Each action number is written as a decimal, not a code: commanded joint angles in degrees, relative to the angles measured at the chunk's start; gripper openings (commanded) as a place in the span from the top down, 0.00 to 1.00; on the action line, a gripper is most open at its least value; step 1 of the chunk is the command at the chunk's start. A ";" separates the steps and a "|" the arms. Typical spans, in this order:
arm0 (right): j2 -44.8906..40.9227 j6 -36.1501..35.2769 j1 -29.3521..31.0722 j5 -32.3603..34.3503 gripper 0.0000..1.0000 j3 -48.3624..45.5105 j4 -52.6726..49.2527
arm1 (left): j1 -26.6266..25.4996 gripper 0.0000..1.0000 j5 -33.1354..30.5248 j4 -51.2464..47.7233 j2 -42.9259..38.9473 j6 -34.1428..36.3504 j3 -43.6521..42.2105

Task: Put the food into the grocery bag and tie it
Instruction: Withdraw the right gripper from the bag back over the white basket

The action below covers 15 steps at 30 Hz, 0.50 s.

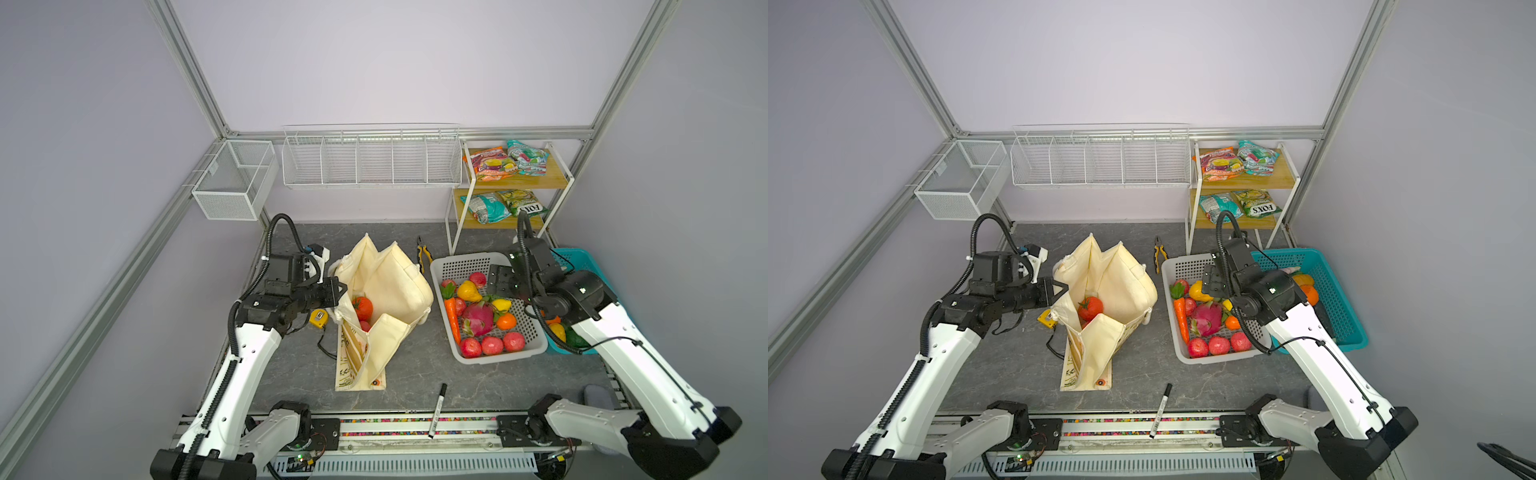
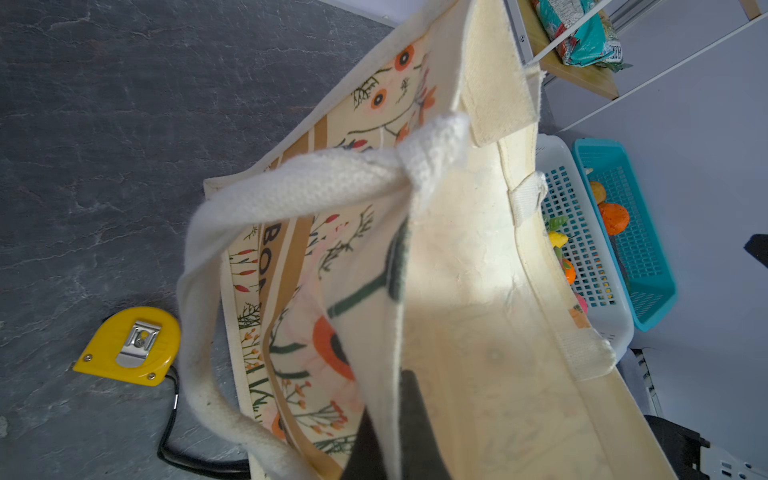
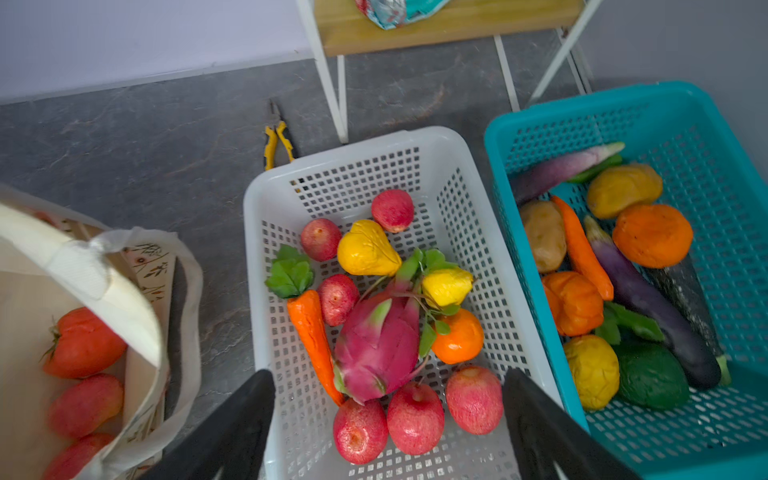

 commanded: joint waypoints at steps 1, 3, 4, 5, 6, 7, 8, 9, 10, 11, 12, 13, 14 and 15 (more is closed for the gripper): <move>-0.52 3.89 -4.04 -4.81 0.12 -3.47 -2.43 | 0.30 1.00 -0.62 0.56 0.45 0.06 -0.06; -0.14 4.73 -6.64 -6.87 0.12 -5.01 -3.20 | 0.30 1.00 -0.61 0.50 0.38 0.11 -0.16; 0.11 4.80 -7.92 -8.01 0.12 -5.71 -3.25 | 0.32 1.00 -0.65 0.61 0.37 0.14 -0.20; 0.42 4.88 -8.96 -9.07 0.12 -6.32 -3.10 | 0.32 1.00 -0.64 0.56 0.36 0.11 -0.28; 0.69 4.66 -9.71 -10.37 0.12 -6.76 -2.93 | 0.37 1.00 -0.61 0.54 0.38 0.15 -0.32; 1.02 4.24 -10.50 -11.50 0.12 -7.21 -2.61 | 0.31 1.00 -0.63 0.54 0.45 0.13 -0.41; 1.40 4.29 -10.96 -11.99 0.12 -7.57 -2.55 | 0.38 1.00 -0.61 0.55 0.46 0.06 -0.48; 1.69 4.55 -11.47 -12.13 0.12 -7.84 -2.49 | 0.35 1.00 -0.67 0.54 0.53 0.06 -0.50; 2.10 5.20 -11.95 -11.99 0.12 -8.12 -2.83 | 0.39 1.00 -0.68 0.63 0.46 0.11 -0.58; 2.66 5.22 -12.57 -12.21 0.12 -8.25 -3.29 | 0.38 1.00 -0.73 0.68 0.46 0.12 -0.71; 3.06 5.26 -13.07 -12.23 0.12 -8.45 -3.66 | 0.39 1.00 -0.78 0.72 0.46 0.15 -0.82; 3.47 5.13 -13.39 -12.14 0.12 -8.51 -4.00 | 0.39 1.00 -0.85 0.72 0.55 0.15 -0.85; 3.86 5.06 -13.61 -11.93 0.12 -8.65 -4.45 | 0.39 1.00 -0.81 0.72 0.55 0.15 -0.98; 4.08 5.21 -13.84 -11.67 0.12 -8.77 -4.83 | 0.39 1.00 -0.79 0.79 0.53 0.15 -1.11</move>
